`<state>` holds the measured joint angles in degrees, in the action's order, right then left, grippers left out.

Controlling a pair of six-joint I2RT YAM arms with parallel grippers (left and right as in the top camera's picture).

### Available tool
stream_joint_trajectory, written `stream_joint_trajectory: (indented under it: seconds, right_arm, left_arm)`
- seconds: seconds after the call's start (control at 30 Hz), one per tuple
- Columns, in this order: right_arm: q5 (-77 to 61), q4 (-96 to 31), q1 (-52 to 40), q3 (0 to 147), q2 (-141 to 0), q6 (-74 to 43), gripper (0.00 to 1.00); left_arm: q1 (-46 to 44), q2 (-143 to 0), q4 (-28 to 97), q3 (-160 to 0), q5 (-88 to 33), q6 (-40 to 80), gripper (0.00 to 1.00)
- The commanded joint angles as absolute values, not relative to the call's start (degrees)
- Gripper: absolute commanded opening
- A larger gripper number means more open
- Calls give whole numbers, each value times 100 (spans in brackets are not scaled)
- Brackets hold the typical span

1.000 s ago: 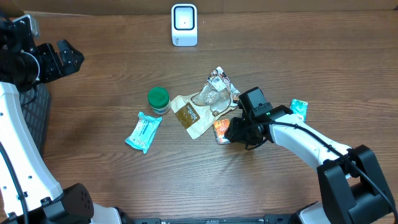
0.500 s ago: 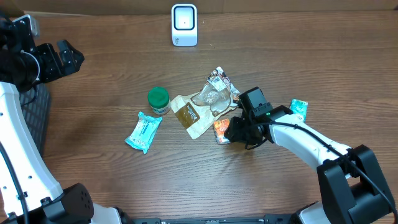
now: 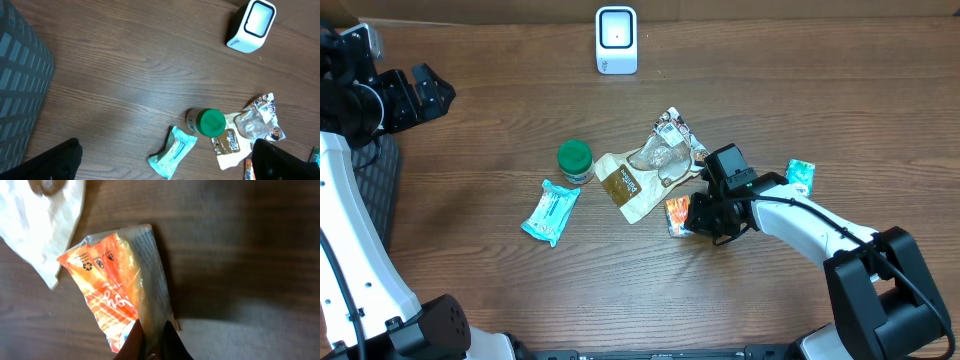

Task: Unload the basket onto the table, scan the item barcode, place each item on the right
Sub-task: 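Lift the orange pack and raise it upright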

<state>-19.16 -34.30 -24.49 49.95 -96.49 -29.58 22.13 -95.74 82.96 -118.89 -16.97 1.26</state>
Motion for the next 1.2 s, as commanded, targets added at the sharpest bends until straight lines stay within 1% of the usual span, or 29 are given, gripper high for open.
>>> stream_joint_trajectory:
  seconds: [0.0,0.13,0.27,0.4,0.5,0.57,0.63,0.77,0.93,1.03,1.17]
  right_arm:
    - [-2226,-3712,-2327,5378,-9356,-2637,4]
    - [-2703,-4327,-2005,5885,-8842,-2231,4]
    - [-4038,-4303,-1551,6121,-8322,-1938,4]
    - [-5612,-3918,-1059,6125,-8007,-1938,4]
    - [-7087,-3409,-742,6125,-7983,-1946,4]
    - [-7913,-2932,-552,6125,-7983,-2231,4]
    - [-8399,-2418,-388,6125,-7983,-2779,4]
    - [-8844,-1435,-91,6125,-7983,-4049,4]
    - [-8877,-545,290,6125,-7983,-5454,4]
    - [-8860,-316,401,6125,-7983,-5749,4]
    - [-8816,-322,414,6119,-7983,-5743,4]
  left_arm:
    - [2196,-9535,8287,-11972,-1743,19,100]
    - [2196,-9535,8287,-11972,-1741,16,100]
    - [2196,-9535,8289,-11972,-1741,16,100]
    - [2196,-9535,8289,-11972,-1741,19,100]
    - [2196,-9535,8287,-11972,-1741,16,100]
    - [2196,-9535,8287,-11972,-1741,16,99]
    - [2196,-9535,8287,-11972,-1741,16,100]
    - [2196,-9535,8289,-11972,-1741,19,100]
    - [2196,-9535,8287,-11972,-1741,16,100]
    - [2196,-9535,8287,-11972,-1741,19,100]
    - [2196,-9535,8289,-11972,-1741,16,100]
